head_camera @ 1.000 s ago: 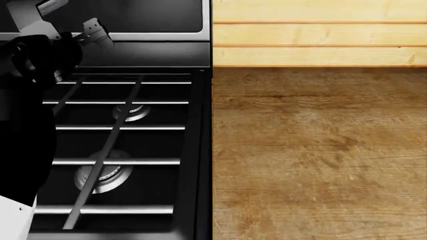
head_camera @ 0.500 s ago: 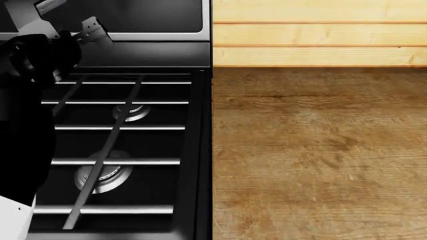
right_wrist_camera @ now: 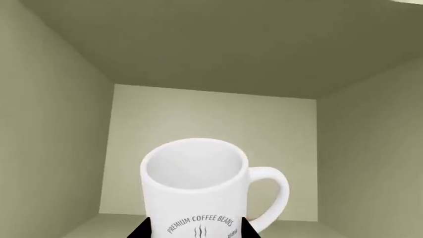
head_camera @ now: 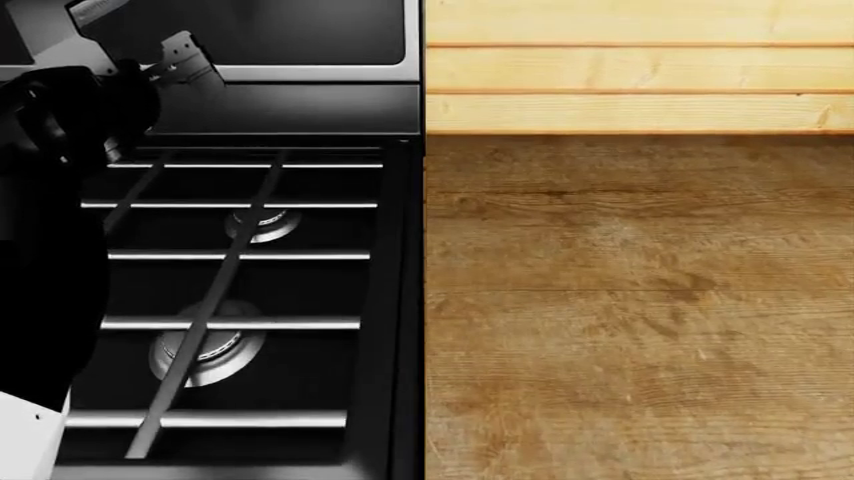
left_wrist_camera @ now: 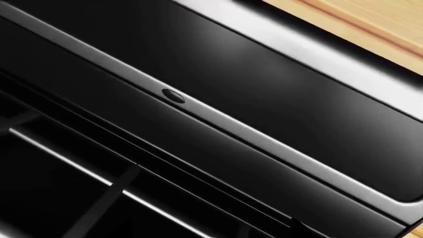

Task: Pick the mug from the cabinet, place it under the coffee machine dispenser, and press the start button.

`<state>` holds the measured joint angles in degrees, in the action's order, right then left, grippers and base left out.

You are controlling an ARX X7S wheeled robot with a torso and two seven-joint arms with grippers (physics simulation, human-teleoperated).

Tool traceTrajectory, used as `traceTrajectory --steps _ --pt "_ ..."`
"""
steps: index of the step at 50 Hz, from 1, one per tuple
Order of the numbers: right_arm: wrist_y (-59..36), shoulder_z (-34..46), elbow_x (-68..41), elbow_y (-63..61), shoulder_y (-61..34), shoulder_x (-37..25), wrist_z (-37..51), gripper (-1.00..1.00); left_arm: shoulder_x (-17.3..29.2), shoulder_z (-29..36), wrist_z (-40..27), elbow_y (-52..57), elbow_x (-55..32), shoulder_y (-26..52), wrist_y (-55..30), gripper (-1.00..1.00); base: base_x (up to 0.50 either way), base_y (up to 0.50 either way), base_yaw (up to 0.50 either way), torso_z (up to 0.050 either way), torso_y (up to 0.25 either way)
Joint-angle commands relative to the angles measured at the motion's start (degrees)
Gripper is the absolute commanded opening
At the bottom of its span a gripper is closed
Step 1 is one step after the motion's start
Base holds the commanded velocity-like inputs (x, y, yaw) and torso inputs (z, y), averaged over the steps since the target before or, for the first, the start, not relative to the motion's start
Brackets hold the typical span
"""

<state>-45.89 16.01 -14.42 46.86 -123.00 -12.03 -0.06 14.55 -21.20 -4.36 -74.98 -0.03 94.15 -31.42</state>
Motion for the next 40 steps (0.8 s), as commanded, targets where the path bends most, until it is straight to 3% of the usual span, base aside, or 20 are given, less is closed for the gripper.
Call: traceTrajectory --steps 1,11,40 --pt "-0.7 -0.5 0.2 -2.9 0.2 -0.5 -0.2 -1.0 -0.1 0.0 -0.1 0.0 0.0 0.0 0.1 1.0 0.0 0.0 0.0 0.0 0.0" --pt "0.1 -0.4 0.4 -2.9 0.5 -0.5 0.1 -1.0 -0.1 0.1 -0.1 0.0 0.0 0.0 0.1 1.0 -0.03 0.0 0.0 0.0 0.0" --pt "-1.9 -1.7 -1.0 -6.9 2.1 -1.3 1.2 -1.0 -0.1 0.0 0.0 0.0 0.0 -0.2 0.2 1.0 -0.48 0.0 0.0 0.0 0.0"
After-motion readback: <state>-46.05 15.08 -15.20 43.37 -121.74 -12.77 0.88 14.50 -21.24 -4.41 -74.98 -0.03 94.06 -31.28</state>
